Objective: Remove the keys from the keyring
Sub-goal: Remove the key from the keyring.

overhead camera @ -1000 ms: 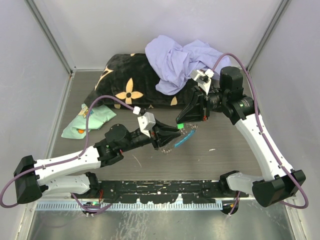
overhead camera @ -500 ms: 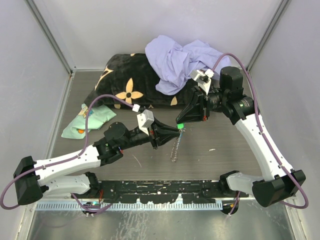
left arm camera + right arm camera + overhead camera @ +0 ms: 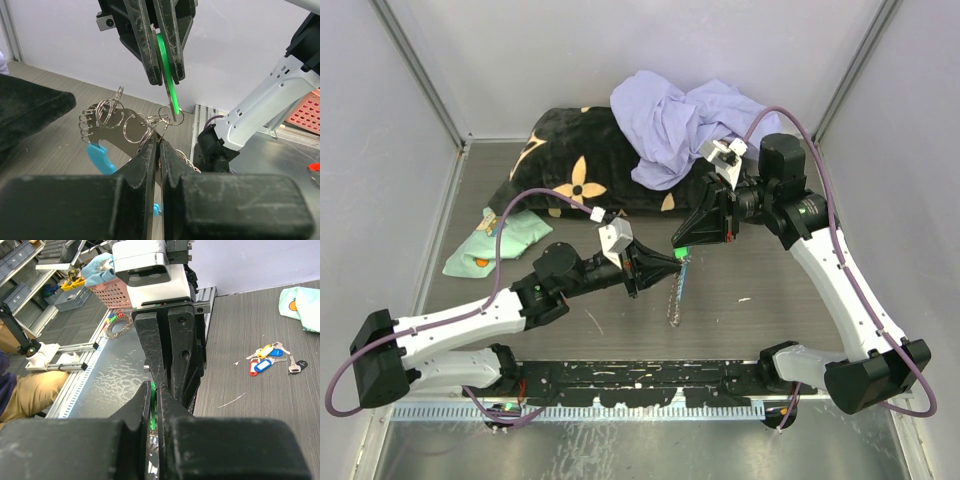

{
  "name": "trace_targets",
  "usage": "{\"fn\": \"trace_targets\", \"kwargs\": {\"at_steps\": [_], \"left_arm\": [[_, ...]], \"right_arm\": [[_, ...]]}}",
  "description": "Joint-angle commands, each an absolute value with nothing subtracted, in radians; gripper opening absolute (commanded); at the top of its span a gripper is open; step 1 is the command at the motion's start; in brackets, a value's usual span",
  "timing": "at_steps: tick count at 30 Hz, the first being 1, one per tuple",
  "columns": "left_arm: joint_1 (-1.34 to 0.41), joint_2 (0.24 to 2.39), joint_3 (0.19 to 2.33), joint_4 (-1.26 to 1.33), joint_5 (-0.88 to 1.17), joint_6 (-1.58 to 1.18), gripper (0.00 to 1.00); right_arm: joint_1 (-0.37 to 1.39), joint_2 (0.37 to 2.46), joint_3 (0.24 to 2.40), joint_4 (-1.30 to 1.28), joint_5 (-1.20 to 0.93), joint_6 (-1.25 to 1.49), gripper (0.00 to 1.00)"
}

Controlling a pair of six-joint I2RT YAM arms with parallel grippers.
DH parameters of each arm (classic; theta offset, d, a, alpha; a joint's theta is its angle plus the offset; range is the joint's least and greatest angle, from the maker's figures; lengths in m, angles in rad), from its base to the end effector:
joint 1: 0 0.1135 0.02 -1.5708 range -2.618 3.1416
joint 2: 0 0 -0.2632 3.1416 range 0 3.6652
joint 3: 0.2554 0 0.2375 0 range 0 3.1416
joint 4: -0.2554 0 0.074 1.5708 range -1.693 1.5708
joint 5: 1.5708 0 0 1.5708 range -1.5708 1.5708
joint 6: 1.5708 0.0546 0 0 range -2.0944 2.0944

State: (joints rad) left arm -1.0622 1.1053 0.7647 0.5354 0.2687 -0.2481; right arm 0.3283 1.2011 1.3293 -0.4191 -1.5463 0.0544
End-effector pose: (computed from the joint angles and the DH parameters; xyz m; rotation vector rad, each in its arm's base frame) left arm 0.1153 -0.2365 0.3530 0.8128 1.2680 -1.2609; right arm 0.1881 0.1217 0.4262 -1.2963 1.3498 1.6648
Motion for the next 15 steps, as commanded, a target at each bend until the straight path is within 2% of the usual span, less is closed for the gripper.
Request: {"fn": "trace_targets", "kwargs": {"at_steps": [1, 5, 10, 15], "left_arm": [[-1.05, 1.107, 0.81, 0.615, 0.27, -0.253, 0.05], [-1.047, 1.111, 0.809, 0.629, 0.274, -0.258, 0.06], [-1.045, 1.114, 0.806, 0.65, 0.277, -0.265, 0.14], [-1.042, 1.117, 0.812, 0.65, 0.289, -0.264, 0.12]], "right_arm": [[0.334, 1.183, 1.336, -0.38, -1.553, 0.069, 0.01], [0.336, 1.183, 1.334, -0.379, -1.548, 0.069, 0.01], [0.335, 1.185, 1.335, -0.378, -1.546, 0.069, 0.01], [0.335, 1.186, 1.335, -0.379, -1.542, 0.069, 0.01]]}}
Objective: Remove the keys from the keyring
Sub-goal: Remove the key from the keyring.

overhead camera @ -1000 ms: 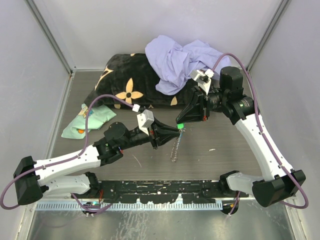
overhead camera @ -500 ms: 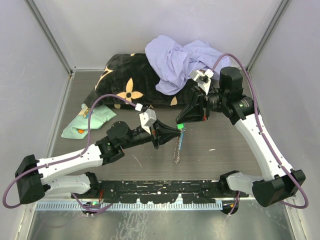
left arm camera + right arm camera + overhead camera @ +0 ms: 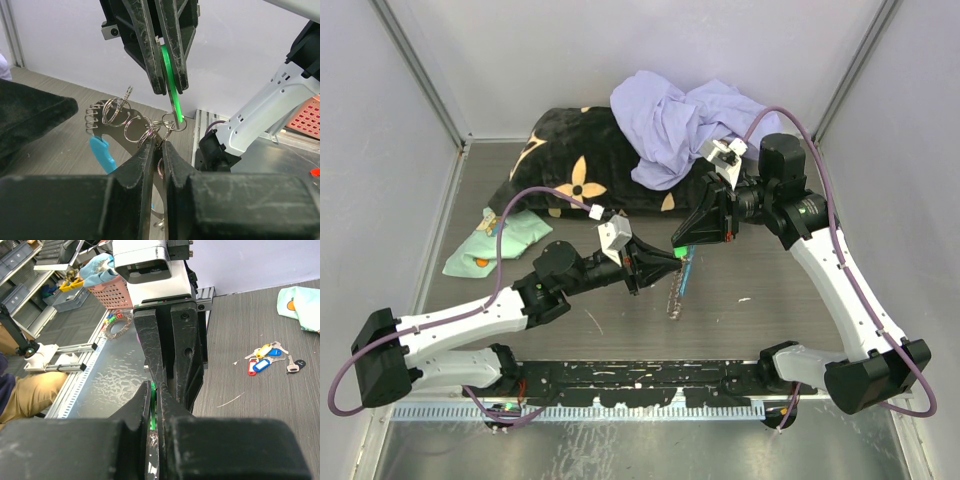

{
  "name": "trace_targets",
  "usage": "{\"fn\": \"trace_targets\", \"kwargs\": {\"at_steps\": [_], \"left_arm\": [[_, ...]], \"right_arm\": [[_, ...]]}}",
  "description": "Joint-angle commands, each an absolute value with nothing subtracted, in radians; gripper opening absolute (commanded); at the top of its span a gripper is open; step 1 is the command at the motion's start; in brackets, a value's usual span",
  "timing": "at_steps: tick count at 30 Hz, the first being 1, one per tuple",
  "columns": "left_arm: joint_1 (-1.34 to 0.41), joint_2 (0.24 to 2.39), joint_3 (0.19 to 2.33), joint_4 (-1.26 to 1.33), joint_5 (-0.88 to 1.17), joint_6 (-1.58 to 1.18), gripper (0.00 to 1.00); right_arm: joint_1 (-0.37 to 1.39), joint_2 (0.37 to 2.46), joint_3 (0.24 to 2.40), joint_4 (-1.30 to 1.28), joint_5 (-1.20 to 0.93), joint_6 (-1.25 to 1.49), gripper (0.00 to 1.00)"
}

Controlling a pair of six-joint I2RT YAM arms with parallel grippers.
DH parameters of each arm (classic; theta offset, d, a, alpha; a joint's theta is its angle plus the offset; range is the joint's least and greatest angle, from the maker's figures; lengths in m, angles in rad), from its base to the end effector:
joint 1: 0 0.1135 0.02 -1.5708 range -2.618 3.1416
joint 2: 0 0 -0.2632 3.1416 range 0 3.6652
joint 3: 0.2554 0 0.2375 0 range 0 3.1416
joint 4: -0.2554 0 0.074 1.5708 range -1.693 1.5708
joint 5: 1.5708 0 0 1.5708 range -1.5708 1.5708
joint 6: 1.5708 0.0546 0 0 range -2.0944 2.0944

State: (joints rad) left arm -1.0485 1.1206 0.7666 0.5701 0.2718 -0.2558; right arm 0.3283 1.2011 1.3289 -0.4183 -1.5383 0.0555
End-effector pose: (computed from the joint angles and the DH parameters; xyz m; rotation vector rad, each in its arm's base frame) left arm 0.1197 -0.2374 0.3542 0.7939 1.2530 -1.2624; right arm 0.1885 0.1219 0.4260 -1.2910 1.3554 1.6585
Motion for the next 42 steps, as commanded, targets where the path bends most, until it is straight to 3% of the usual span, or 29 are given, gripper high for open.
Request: {"fn": "trace_targets", "kwargs": {"at_steps": [1, 6, 19, 34, 42], "left_arm": [[-1.042, 1.118, 0.814, 0.65, 0.291, -0.264, 0.11], [-1.037, 1.12, 0.813, 0.648, 0.305, -0.264, 0.0], [-1.007, 1.139, 0.809, 0.653, 0.318, -0.262, 0.0], [-0.95, 1.237, 0.779, 0.984, 0.363, -0.216, 0.0], [-0.922, 1.325, 0.787, 1.191, 0.414, -0.215, 0.0]], "right_arm": [[0.335, 1.187, 1.336, -0.378, -1.542, 0.069, 0.01], [0.336, 1.188, 1.338, -0.379, -1.535, 0.07, 0.01], [0.338, 1.217, 1.422, -0.48, -1.41, -0.004, 0.01], [0.479, 1.282, 1.653, -0.891, -1.188, -0.469, 0.06], [0.569, 1.301, 1.729, -0.964, -1.017, -0.56, 0.15]]}}
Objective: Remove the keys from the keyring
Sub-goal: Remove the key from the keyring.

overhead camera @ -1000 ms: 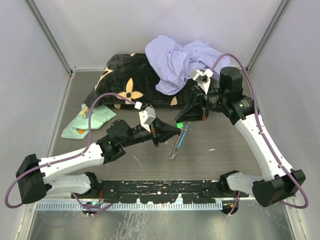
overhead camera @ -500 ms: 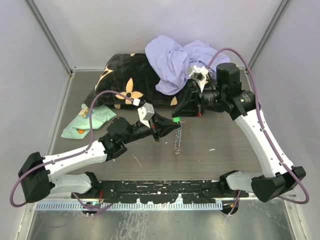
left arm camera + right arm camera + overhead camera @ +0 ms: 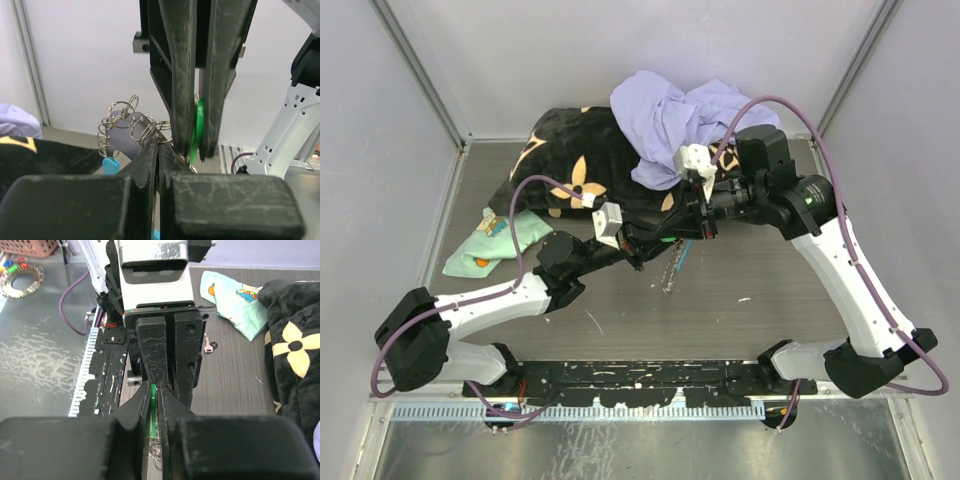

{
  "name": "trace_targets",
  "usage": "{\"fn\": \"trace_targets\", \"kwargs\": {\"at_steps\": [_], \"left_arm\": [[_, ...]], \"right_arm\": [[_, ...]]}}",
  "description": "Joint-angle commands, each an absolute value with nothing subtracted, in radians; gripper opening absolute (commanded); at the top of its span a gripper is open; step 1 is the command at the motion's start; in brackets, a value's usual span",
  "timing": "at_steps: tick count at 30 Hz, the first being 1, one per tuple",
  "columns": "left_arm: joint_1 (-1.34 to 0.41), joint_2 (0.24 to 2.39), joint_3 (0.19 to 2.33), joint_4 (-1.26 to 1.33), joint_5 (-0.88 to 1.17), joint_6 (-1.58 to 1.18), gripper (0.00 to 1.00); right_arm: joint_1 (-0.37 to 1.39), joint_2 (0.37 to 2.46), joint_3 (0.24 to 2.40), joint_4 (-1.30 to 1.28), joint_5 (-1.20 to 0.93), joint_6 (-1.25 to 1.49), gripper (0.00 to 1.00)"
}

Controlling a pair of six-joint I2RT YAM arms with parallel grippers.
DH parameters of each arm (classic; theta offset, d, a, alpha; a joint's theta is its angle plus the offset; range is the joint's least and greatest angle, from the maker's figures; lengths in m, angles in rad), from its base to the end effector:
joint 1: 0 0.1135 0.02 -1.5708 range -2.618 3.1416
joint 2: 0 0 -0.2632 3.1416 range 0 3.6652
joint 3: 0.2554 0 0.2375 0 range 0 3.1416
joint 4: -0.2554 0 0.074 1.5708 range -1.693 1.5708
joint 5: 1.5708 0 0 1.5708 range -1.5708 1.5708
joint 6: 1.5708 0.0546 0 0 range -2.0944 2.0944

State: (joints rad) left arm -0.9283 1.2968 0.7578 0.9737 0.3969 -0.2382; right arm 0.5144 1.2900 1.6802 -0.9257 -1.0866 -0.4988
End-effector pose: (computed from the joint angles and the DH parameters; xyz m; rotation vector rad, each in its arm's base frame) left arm 0.1566 -0.2445 0.3528 0.7663 1.0074 -1.2444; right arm 0.1697 0.1514 0.4586 -1.4653 1.3192 1.1342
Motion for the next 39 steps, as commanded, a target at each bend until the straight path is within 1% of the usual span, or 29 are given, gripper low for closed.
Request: {"fn": "trace_targets", "kwargs": {"at_steps": [1, 9, 12, 15, 16, 18, 22, 23, 28, 30, 33, 36, 39], "left_arm": [[-0.921, 1.333, 0.791, 1.208, 0.415, -0.22, 0.0], [-0.919, 1.365, 0.796, 1.318, 0.425, -0.285, 0.0], [-0.917, 1.367, 0.789, 1.346, 0.419, -0.298, 0.0], [-0.918, 1.362, 0.781, 1.353, 0.386, -0.309, 0.0], [-0.917, 1.357, 0.776, 1.356, 0.373, -0.311, 0.0], [-0.917, 1.35, 0.77, 1.356, 0.343, -0.325, 0.0], [-0.918, 1.334, 0.755, 1.35, 0.262, -0.362, 0.0], [-0.918, 1.329, 0.75, 1.347, 0.24, -0.372, 0.0], [-0.922, 1.313, 0.736, 1.332, 0.163, -0.401, 0.0], [-0.926, 1.309, 0.733, 1.322, 0.15, -0.41, 0.0], [-0.933, 1.303, 0.733, 1.313, 0.139, -0.421, 0.0], [-0.937, 1.291, 0.732, 1.295, 0.131, -0.424, 0.0], [-0.941, 1.279, 0.727, 1.284, 0.119, -0.425, 0.0]], "right_arm": [[0.57, 1.301, 1.735, -0.967, -1.001, -0.56, 0.19], [0.569, 1.293, 1.866, -1.016, -0.905, -0.562, 0.5], [0.558, 1.288, 1.914, -1.042, -0.902, -0.569, 0.56], [0.526, 1.27, 1.949, -1.081, -0.924, -0.605, 0.57], [0.518, 1.259, 1.951, -1.098, -0.928, -0.626, 0.56], [0.506, 1.236, 1.946, -1.152, -0.933, -0.689, 0.51], [0.498, 1.185, 1.891, -1.251, -0.95, -0.814, 0.3], [0.497, 1.172, 1.87, -1.264, -0.956, -0.837, 0.26], [0.494, 1.13, 1.758, -1.302, -0.929, -0.989, 0.14], [0.494, 1.125, 1.723, -1.31, -0.901, -1.057, 0.11], [0.494, 1.129, 1.687, -1.281, -0.867, -1.087, 0.08], [0.494, 1.14, 1.676, -1.23, -0.834, -1.071, 0.08], [0.495, 1.157, 1.681, -1.172, -0.81, -1.044, 0.1]]}}
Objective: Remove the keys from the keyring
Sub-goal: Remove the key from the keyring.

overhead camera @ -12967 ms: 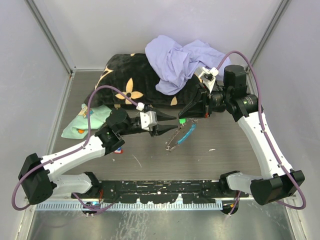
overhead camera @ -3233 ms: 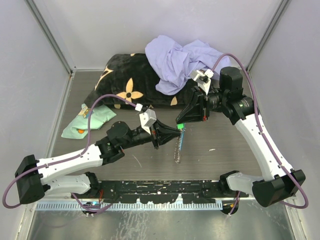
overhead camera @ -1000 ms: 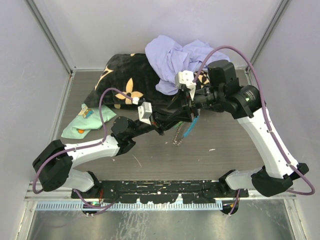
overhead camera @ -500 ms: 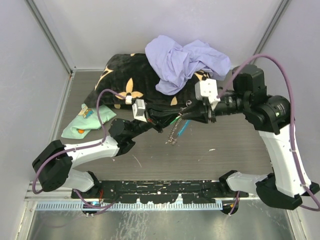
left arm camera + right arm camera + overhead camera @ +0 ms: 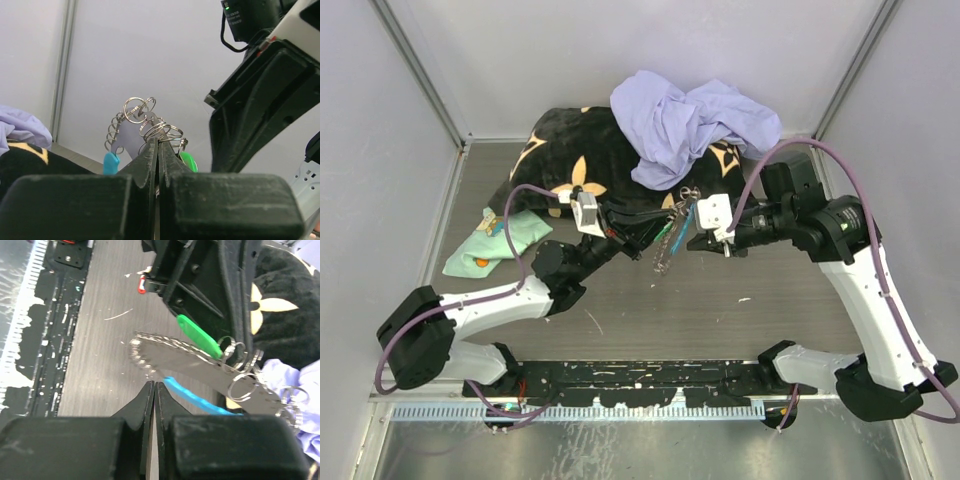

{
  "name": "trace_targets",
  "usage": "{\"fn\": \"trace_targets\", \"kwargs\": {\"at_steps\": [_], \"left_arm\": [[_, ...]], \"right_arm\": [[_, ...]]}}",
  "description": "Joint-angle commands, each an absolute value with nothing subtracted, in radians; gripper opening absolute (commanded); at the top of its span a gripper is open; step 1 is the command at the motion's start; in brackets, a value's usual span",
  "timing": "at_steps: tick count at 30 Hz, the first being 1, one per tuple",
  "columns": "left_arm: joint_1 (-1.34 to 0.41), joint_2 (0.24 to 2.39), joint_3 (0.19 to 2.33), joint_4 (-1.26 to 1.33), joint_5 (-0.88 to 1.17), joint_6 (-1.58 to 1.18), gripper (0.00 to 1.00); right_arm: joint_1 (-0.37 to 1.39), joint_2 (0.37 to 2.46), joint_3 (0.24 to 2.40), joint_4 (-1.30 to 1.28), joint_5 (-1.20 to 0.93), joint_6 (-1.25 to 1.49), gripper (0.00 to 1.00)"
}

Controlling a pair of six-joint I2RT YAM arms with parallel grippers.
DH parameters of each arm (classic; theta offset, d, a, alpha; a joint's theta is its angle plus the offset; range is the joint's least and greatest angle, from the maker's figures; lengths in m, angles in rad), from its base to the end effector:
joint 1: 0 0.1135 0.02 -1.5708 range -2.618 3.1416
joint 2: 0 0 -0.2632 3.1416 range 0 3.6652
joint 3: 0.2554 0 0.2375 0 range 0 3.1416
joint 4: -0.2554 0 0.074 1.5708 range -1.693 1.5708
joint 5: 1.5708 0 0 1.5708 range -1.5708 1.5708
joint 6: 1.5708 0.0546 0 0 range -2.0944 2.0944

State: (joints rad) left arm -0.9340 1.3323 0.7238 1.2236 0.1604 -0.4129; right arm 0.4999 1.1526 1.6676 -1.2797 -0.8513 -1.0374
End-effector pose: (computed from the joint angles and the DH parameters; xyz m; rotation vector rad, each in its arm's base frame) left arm 0.1625 -0.2344 0.3609 0.4213 0.9574 -1.3097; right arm 0.1233 0.1141 0.4433 -1.7316 1.2133 0.6723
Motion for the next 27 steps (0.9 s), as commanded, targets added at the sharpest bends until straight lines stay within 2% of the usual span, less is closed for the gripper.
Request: {"fn": "trace_targets", "kwargs": {"at_steps": [1, 18, 27], "left_arm": [[-0.942, 1.277, 0.726, 1.279, 0.114, -0.427, 0.0], [-0.96, 1.227, 0.719, 1.23, 0.053, -0.462, 0.0], [-0.966, 1.233, 0.724, 1.213, 0.026, -0.473, 0.0]], "right_arm": [[0.493, 1.162, 1.686, -1.16, -0.805, -1.037, 0.11], [0.492, 1.204, 1.737, -1.061, -0.794, -0.963, 0.22], [0.492, 1.209, 1.742, -1.072, -0.886, -0.965, 0.29]]}}
